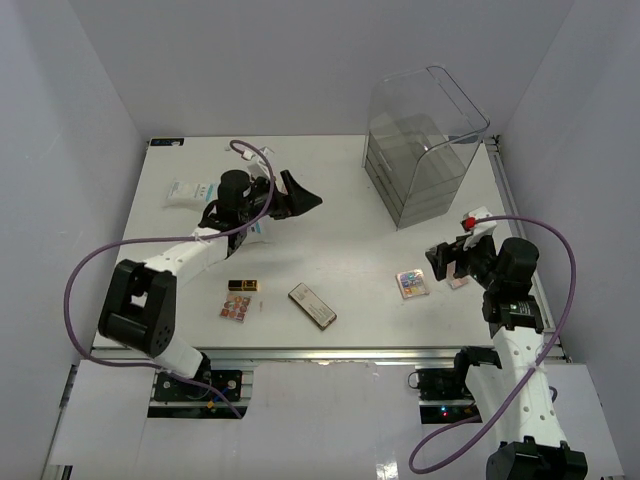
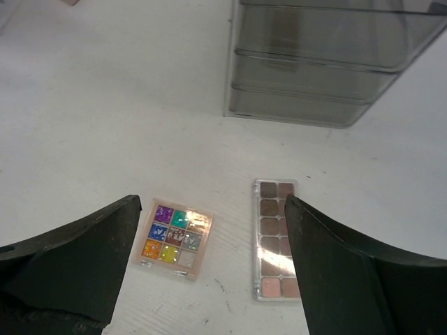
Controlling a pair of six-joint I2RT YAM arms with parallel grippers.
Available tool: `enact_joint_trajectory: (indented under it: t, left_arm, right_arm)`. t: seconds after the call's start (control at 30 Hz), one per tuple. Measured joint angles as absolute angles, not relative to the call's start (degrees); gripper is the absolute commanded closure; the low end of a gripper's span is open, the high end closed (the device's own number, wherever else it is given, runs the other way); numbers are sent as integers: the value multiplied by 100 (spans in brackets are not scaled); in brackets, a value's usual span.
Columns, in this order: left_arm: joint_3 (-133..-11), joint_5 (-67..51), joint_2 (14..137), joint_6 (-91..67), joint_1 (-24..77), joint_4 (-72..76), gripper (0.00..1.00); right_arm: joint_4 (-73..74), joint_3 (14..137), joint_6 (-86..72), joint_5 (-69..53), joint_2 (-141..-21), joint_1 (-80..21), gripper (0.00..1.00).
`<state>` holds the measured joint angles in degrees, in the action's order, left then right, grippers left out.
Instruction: Organize the makeup
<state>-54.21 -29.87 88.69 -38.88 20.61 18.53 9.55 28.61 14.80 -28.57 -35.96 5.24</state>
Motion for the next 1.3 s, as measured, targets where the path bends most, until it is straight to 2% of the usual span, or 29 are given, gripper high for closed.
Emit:
enact_joint_trajectory:
  t: [0.2,0.4,0.57,0.87,1.07,1.3]
  left_arm:
    - [-6411,-2644,10121,-4653,2396,2157,9]
    - [-7543,-2483,11442,-5449,2634,2609,9]
    - [-8474,-2247,12282,-5891,2869,2723,15]
    - [-9646,-2043,13273,-6687,3126,3139,16]
    - [-10218,-1977,13603,-6943,3158,3117,22]
    - [-10699,-1873,13958,-7170,3203,3039,23]
  right_arm:
    - [1225,2836,2290,-3912,-3578,528,10]
    - [1269,2838,2447,-3975,-3684,565,10]
    - [1298,2838,2476,-4072,-3686,604,8]
    - [1317,2838,2594,-4192,-3636,640,5]
    - [1317,2838,2604,-4251,-3632,642,5]
    - [1317,2838,2608,-4263,-3558,642,5]
